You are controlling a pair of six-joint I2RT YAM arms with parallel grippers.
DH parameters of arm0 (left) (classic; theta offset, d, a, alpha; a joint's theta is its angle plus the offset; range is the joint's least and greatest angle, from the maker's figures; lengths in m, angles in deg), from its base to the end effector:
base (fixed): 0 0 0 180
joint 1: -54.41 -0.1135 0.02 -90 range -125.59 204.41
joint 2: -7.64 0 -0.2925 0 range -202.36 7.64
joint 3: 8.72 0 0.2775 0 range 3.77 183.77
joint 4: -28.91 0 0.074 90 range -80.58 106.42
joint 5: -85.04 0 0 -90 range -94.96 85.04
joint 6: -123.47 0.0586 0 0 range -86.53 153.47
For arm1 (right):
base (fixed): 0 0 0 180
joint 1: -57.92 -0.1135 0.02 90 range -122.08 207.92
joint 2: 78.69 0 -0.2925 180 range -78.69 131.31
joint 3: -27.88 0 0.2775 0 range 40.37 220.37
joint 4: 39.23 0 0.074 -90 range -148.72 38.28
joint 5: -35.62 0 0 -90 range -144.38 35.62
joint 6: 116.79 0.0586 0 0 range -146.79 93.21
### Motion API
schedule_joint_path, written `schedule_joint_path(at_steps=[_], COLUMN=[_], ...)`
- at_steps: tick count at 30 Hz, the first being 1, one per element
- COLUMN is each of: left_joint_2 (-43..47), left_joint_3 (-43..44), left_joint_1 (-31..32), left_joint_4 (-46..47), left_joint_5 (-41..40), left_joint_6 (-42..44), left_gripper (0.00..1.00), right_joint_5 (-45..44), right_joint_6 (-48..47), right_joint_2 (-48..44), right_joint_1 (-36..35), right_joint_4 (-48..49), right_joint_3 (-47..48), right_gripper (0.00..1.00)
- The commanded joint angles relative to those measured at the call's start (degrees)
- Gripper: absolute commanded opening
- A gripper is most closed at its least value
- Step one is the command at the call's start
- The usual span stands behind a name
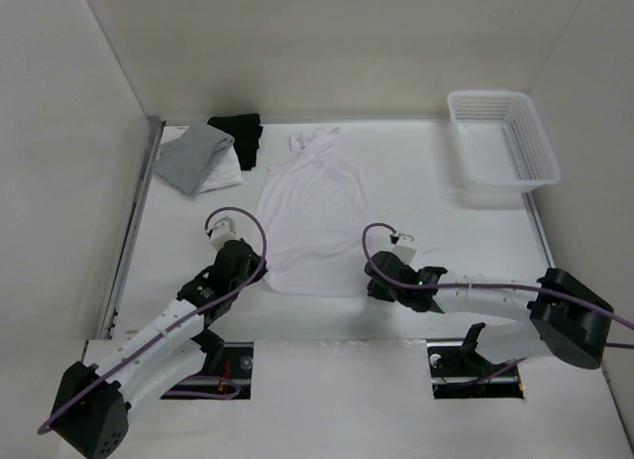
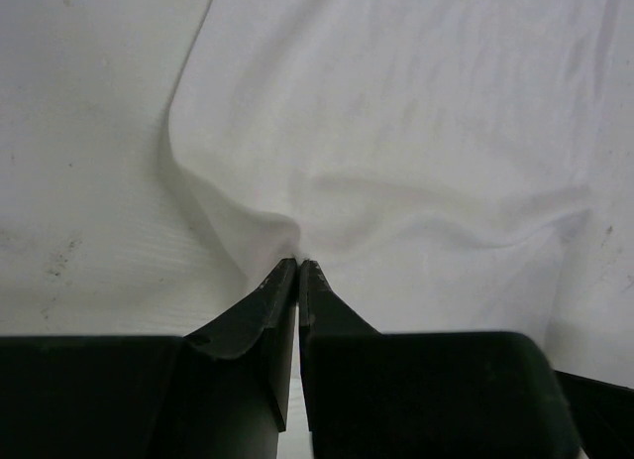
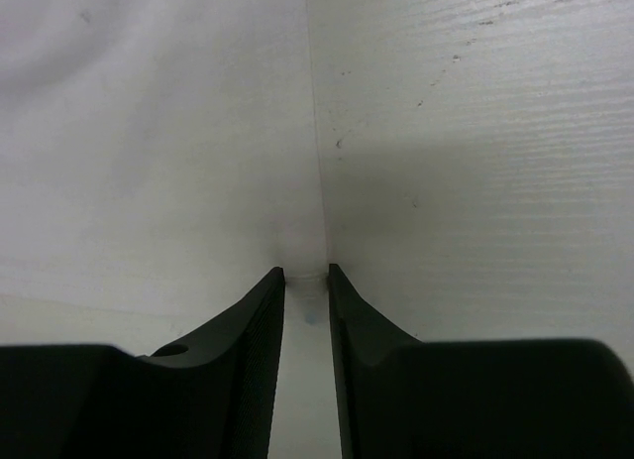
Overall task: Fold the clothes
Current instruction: Flatten the tank top out
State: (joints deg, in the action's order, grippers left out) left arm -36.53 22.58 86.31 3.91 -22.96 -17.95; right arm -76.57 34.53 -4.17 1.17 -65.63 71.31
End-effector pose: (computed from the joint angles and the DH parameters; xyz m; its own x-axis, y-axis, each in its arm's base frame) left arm 0.1650 -0.0814 0.1759 -0.5560 -0.5297 -0.6406 -0.2231 0.8375 -0.4988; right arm 0.1548 0.1957 0.1439 -0.8036 0.2559 -0.5374 0.0874 0.9438 0.3187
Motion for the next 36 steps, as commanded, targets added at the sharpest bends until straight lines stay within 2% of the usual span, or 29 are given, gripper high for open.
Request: schedule_joint_path(at_steps=[1, 8, 11, 14, 17, 19, 23, 28, 32, 36], left_joint_2=[0.74, 0.3, 1.79, 4.51, 7.42, 9.0, 9.8, 6.47, 2.16, -1.62], left_joint_3=[0.44, 2.46, 5.87, 13.77, 23.17, 28.45, 38.03, 49.2, 56.5, 57.57], left_joint_1=[-0.31, -0.57, -1.71, -4.08, -5.23, -5.14, -4.35, -5.14, -4.0, -3.38], left_joint_4=[2.58, 3.72, 4.86, 6.36, 7.85, 10.04, 14.26, 19.01, 20.07, 20.86], left_joint_5=[-0.63, -0.63, -1.25, -1.42, -2.56, -4.14, -4.76, -5.82, -5.03, -5.29], left_joint_6=[0.97, 2.55, 4.91, 9.13, 11.69, 12.31, 14.85, 19.16, 21.36, 22.24], left_gripper=[0.01, 0.01, 0.01, 0.01, 0.01, 0.01, 0.01, 0.01, 0.01, 0.02], right_joint_5=[-0.04, -3.36, -8.02, -14.35, -18.66, -20.16, -21.92, -18.95, -16.31, -12.27], right_joint_6=[3.01, 3.02, -1.71, -11.1, -23.3, -29.99, -42.48, -54.27, -58.85, -59.3], right_joint_2=[1.07, -2.61, -9.46, -19.99, -27.39, -28.46, -26.98, -21.71, -15.74, -11.25], right_joint_1=[-1.21, -1.3, -0.86, 0.02, 0.02, -0.07, -0.6, -0.07, 1.42, 7.29], right_joint_4=[-6.39, -5.78, -5.69, -6.56, -7.09, -7.71, -6.83, -2.61, -3.66, -4.81], right_joint_3=[-0.7, -0.79, 1.83, 8.59, 20.43, 28.43, 46.18, 65.35, 78.11, 83.05], right_gripper=[0.28, 0.02, 0.0, 0.0, 0.0, 0.0, 0.0, 0.01, 0.01, 0.01])
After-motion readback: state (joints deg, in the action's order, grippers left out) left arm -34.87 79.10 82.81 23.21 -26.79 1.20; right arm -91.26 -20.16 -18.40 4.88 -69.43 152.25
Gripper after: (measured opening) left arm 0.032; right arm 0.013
